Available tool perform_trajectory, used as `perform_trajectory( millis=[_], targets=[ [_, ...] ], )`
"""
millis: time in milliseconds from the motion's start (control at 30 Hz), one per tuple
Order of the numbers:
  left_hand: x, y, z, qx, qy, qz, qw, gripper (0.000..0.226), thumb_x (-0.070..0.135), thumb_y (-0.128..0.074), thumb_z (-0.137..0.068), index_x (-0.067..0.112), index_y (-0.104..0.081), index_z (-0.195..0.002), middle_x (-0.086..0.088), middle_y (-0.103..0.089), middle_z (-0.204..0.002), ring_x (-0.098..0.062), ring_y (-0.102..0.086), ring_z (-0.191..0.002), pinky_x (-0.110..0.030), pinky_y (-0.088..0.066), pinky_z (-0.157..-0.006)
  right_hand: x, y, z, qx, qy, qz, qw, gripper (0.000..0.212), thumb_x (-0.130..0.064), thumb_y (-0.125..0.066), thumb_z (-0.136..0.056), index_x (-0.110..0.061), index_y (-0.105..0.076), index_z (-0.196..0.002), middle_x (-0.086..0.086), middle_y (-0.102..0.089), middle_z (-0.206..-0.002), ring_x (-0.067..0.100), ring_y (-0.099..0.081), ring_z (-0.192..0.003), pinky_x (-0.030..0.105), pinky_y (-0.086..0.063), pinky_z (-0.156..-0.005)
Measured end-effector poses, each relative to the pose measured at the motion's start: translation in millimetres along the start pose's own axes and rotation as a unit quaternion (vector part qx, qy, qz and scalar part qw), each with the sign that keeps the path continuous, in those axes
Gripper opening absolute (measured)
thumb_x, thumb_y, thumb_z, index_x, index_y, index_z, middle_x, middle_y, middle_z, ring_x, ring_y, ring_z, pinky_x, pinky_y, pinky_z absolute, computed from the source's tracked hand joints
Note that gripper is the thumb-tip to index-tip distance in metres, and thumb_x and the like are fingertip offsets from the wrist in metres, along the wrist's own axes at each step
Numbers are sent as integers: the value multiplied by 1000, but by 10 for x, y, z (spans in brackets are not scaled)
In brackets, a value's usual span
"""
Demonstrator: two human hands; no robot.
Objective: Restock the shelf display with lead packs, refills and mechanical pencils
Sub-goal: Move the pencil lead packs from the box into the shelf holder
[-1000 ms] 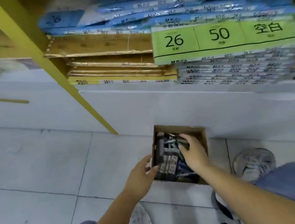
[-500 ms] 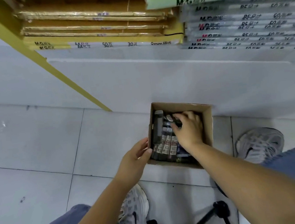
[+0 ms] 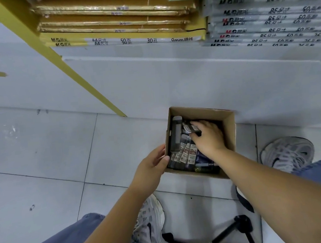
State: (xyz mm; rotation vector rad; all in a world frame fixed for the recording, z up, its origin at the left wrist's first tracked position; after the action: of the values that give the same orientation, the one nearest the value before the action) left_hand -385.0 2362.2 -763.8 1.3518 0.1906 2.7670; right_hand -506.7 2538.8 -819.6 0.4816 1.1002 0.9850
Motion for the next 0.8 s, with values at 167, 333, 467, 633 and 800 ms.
perform_trajectory(
  millis=[167, 333, 467, 633, 800],
  targets=[
    [15, -14, 22, 2, 4, 5, 1000, 41, 13, -52, -103, 54, -54, -108, 44, -65, -96, 19, -62, -91, -3, -47, -67, -45, 53, 4, -3, -26, -6, 1000, 40, -34, -55, -95, -25, -53, -134, 2, -53, -133, 26, -43, -125, 41, -34, -106],
    [21, -14, 23, 0, 2, 8, 1000, 39, 12, -50, -103, 49, -56, -114, 39, -68, -99, 17, -63, -90, -3, -47, -68, -124, 198, 90, 33, 15, -76, 996, 30, -26, -56, -96, -18, -62, -124, 4, -61, -121, 23, -51, -116, 38, -41, -100],
    [36, -13, 27, -5, 1, 11, 1000, 39, 13, -50, -103, 50, -56, -114, 37, -69, -100, 17, -63, -90, -3, -47, -69, -286, 318, 232, 76, 90, -52, 992, 20, -33, -52, -96, -21, -63, -108, -5, -65, -97, 15, -56, -94, 34, -46, -80],
    [17, -7, 22, -5, 8, 14, 1000, 41, 16, -52, -103, 57, -54, -108, 43, -66, -97, 19, -62, -91, -4, -48, -69, -363, 43, 227, -45, -64, -217, 973, 16, -29, -64, -90, -15, -64, -98, 2, -66, -89, 21, -63, -86, 33, -51, -71],
    [-33, 2, -1, -5, 14, 14, 1000, 43, 17, -53, -102, 60, -53, -106, 47, -63, -98, 22, -59, -95, -2, -47, -71, -418, -99, 119, -16, -136, -198, 971, 39, -38, -73, -80, -14, -62, -110, 4, -68, -107, 25, -63, -98, 43, -53, -87]
  ],
)
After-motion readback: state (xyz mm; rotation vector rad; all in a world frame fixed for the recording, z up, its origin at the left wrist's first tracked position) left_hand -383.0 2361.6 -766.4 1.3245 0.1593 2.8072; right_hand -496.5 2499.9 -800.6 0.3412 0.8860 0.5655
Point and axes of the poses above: each hand's wrist, its own z-axis away from the middle knuckle, its own y-axis out of the back of the hand, x = y × z, the point moved 4 cm from there along -z, towards the middle knuckle
